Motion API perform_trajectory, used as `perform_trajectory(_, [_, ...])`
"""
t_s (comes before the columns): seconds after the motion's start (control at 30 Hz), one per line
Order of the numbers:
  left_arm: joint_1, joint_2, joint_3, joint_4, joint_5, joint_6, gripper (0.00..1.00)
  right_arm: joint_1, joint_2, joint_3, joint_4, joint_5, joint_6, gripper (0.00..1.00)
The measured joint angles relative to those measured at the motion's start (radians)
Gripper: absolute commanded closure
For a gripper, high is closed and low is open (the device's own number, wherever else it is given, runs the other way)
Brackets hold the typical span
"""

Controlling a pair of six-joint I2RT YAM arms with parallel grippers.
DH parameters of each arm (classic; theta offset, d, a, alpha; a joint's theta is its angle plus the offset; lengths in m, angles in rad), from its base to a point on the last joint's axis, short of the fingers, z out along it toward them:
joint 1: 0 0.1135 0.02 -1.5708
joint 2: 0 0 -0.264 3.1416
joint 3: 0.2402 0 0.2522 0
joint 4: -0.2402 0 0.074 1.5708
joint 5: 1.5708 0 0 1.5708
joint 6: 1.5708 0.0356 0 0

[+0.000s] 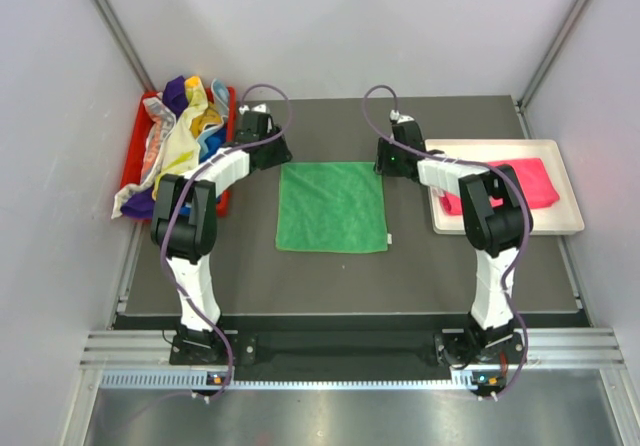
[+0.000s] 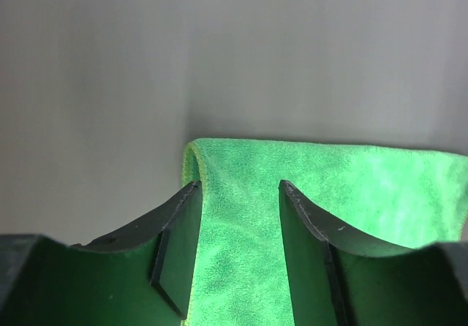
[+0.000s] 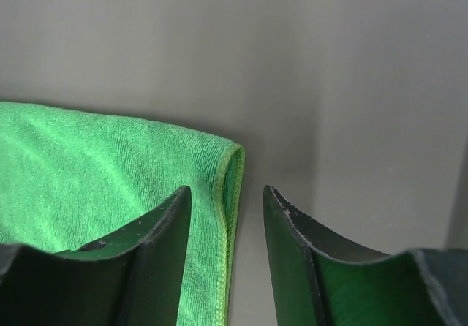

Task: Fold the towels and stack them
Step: Fold the towel

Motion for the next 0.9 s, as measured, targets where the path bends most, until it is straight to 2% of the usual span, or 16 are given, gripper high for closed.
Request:
perform_trajectory(0.03, [0.0, 0.0, 0.0, 0.0, 0.006, 0.002, 0.5, 0.0, 0.01, 0.009, -0.004, 0.0, 0.0, 0.61])
perform_trajectory(0.27, [0.0, -0.002, -0.032, -0.008, 0.032, -0.004, 0.58, -0.001, 0.033, 0.054, -0.022, -0.009, 0.005, 0.76])
perform_trajectory(0.3, [0.0, -0.006, -0.043, -0.011, 0.032, -0.007, 0.63, -0.002, 0.034, 0.058, -0.024, -0.01, 0.004, 0.78])
perform_trajectory(0.4, [-0.003, -0.024, -0.082, -0.02, 0.037, -0.021, 0.68, -0.002, 0.038, 0.068, -0.028, -0.014, 0.008, 0.86])
perform_trajectory(0.43, [-0.003, -0.032, -0.094, -0.021, 0.038, -0.028, 0.73, -0.002, 0.039, 0.071, -0.029, -0.014, 0.01, 0.88])
perform_trajectory(0.53, [-0.008, -0.064, -0.136, -0.021, 0.042, -0.043, 0.8, -0.002, 0.039, 0.078, -0.029, -0.016, 0.013, 0.92])
perform_trajectory(0.67, [-0.02, -0.085, -0.157, -0.02, 0.041, -0.059, 0.85, -0.004, 0.041, 0.085, -0.029, -0.016, 0.023, 0.95])
perform_trajectory(0.9, [-0.045, -0.084, -0.172, -0.029, 0.011, -0.086, 0.98, -0.018, 0.046, 0.091, -0.029, -0.019, 0.046, 0.96])
